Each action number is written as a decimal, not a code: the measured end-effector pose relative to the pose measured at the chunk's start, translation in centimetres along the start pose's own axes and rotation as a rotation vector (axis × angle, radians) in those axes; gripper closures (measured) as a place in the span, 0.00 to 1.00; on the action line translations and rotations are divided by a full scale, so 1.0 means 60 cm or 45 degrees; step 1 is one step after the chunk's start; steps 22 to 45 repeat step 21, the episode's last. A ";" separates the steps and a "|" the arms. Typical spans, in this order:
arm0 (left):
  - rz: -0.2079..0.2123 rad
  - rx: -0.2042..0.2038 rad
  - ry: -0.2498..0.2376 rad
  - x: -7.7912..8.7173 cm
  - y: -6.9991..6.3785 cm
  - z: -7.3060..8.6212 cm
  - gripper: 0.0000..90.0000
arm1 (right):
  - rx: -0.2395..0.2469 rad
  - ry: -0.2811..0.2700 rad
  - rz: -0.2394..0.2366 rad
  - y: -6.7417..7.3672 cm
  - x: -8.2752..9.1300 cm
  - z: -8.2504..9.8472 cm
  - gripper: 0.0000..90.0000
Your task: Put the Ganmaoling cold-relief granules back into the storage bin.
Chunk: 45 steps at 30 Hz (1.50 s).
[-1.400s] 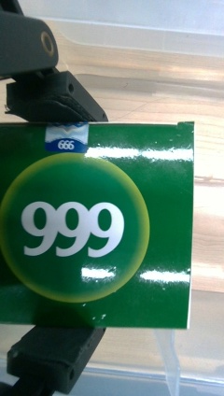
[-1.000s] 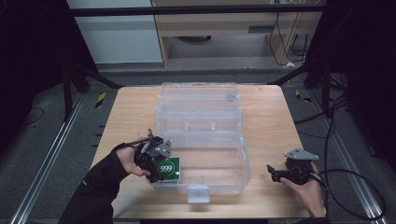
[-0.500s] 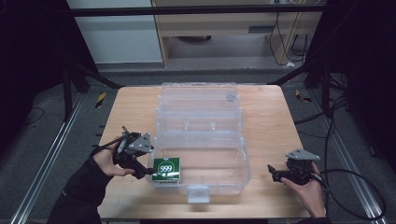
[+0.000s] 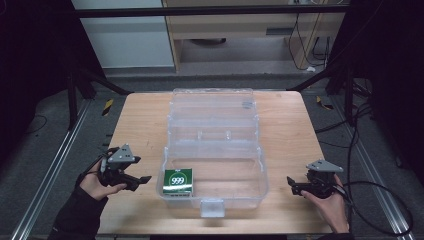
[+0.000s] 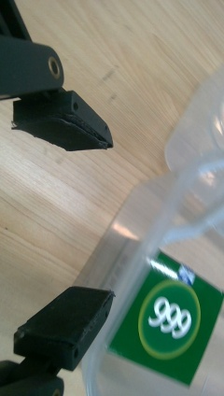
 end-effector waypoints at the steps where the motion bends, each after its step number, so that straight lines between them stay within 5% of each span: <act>1: -0.018 0.034 -0.007 -0.004 0.005 0.008 0.24 | -0.001 0.000 0.000 0.000 0.000 0.000 0.02; 10: -0.137 0.296 -0.049 -0.036 0.030 0.065 0.25 | -0.013 -0.002 0.005 -0.001 0.002 0.002 0.02; 18: -0.239 0.423 -0.042 -0.053 0.043 0.097 0.30 | -0.017 -0.002 0.012 -0.003 0.004 0.005 0.02; 21: -0.273 0.442 -0.033 -0.055 0.045 0.102 0.30 | -0.022 -0.003 0.014 -0.004 0.004 0.007 0.02; 45: -0.273 0.442 -0.033 -0.055 0.045 0.102 0.30 | -0.022 -0.003 0.014 -0.004 0.004 0.007 0.02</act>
Point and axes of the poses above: each handheld gripper's, and its own axes: x roughly backward along the jaws, z roughly out of its underside, y roughly to its left, the point moved 7 cm from there along -x, roughly forward along the jaws, and after that the axes turned 9 degrees about -z, right-handed, at the moved point
